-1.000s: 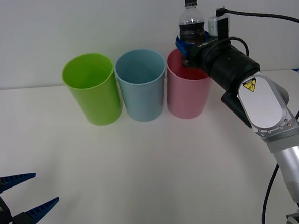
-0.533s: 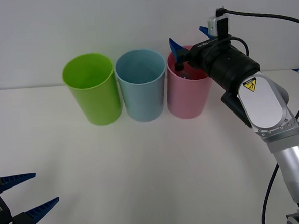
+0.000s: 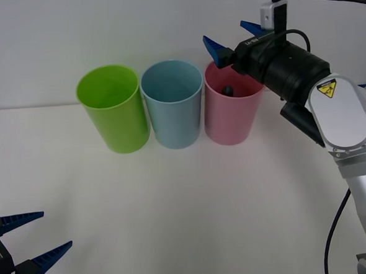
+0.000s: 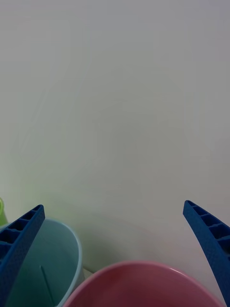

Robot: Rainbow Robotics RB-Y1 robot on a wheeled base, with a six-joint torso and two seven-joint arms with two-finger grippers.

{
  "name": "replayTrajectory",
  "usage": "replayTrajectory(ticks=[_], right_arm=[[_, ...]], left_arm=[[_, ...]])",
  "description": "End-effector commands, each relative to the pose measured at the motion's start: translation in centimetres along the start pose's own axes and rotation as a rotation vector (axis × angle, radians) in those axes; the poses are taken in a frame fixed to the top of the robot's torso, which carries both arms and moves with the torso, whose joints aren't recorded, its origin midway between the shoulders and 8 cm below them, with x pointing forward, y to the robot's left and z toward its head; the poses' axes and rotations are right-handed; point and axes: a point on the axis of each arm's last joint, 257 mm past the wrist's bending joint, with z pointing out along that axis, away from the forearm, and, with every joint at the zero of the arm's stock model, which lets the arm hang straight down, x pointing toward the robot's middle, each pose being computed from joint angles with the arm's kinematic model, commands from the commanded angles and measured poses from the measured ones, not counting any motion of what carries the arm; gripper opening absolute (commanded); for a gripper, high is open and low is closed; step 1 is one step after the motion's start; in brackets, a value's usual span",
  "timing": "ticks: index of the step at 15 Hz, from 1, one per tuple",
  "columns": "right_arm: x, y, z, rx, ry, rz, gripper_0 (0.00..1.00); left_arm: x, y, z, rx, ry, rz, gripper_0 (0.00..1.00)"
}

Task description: Put cans in the blue bin and PET bottles in the pink bin and trash in the green bin.

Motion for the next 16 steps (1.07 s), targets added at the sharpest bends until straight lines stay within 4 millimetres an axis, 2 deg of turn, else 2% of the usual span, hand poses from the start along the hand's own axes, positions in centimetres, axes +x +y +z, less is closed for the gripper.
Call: replayTrajectory(ticks=[1,5,6,9,11,13,16], right_arm=[[-2.1,1.8,-4.5,-0.118,0.015,0.016,0.99],[-0.8,3.7,-13.8,-0.242,0.089,0.043,1.0],[0.0,4.0,-16.7,-0.263,0.111,0.041,1.0],[3.2,3.6,-22.0,-0.29,0.172,0.022,1.0],[5.4,3.5,-24.3,-0.29,0.22,-0.001,1.0],[8.6,3.5,-26.5,-0.301,0.278,-0.024,1.0],[11.7,3.0,-29.1,-0.342,0.337,-0.062,1.0]], left_arm=[[0.0,0.0,0.0,0.0,0.0,0.0,1.0],[0.0,0.0,0.0,0.0,0.0,0.0,1.0],[0.0,0.0,0.0,0.0,0.0,0.0,1.0],[0.0,0.0,0.0,0.0,0.0,0.0,1.0],[0.0,0.0,0.0,0.0,0.0,0.0,1.0],[0.0,0.0,0.0,0.0,0.0,0.0,1.0],[0.0,0.0,0.0,0.0,0.0,0.0,1.0]])
